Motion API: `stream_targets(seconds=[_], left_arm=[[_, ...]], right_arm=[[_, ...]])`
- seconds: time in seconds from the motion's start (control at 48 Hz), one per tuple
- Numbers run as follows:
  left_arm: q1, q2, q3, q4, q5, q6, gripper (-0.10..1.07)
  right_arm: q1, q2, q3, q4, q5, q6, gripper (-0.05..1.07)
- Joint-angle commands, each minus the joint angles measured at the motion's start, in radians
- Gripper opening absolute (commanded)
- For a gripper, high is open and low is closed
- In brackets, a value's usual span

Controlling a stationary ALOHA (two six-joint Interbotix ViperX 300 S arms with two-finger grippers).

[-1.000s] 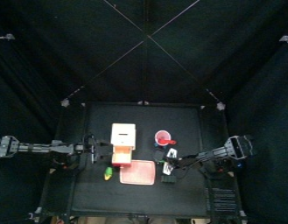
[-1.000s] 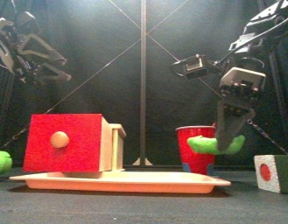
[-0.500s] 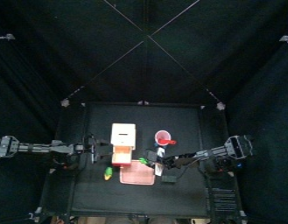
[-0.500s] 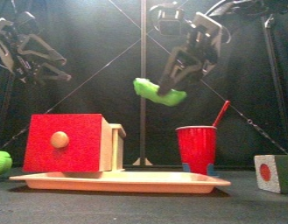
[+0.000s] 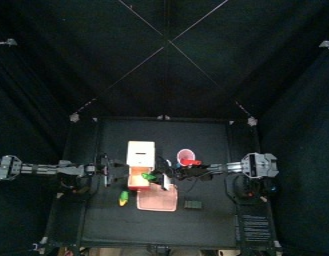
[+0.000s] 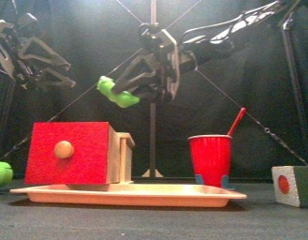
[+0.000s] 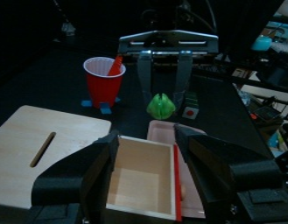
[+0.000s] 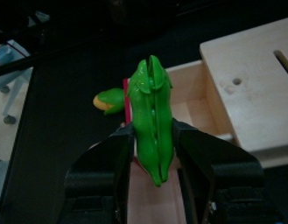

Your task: Put pea in drawer

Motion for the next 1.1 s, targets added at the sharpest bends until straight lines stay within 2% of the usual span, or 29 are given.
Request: stream_targets(seconds=[0.0, 0.125, 0.271, 0.625, 1.083], left_arm=[[0.003, 0.0, -0.011, 0.0, -0.008, -0.002, 0.89], [0.002, 0.0, -0.009, 0.0, -0.009, -0.002, 0.89], [0.002, 0.0, -0.006, -0.002, -0.008, -0.005, 0.89], [0.002, 0.0, -0.005, -0.003, -0.008, -0.002, 0.89], [0.002, 0.0, -0.003, -0.003, -0.008, -0.002, 0.89]], right_arm=[[-0.008, 0.034, -0.077, 0.005, -0.055, -0.005, 0.6], [-0.008, 0.087, -0.127, 0.003, -0.057, -0.006, 0.6], [-0.008, 0.117, -0.143, 0.005, -0.057, -0.006, 0.6], [-0.008, 0.129, -0.153, 0.005, -0.057, -0.005, 0.61], [-0.009, 0.144, -0.158, 0.005, -0.057, -0.006, 0.72]])
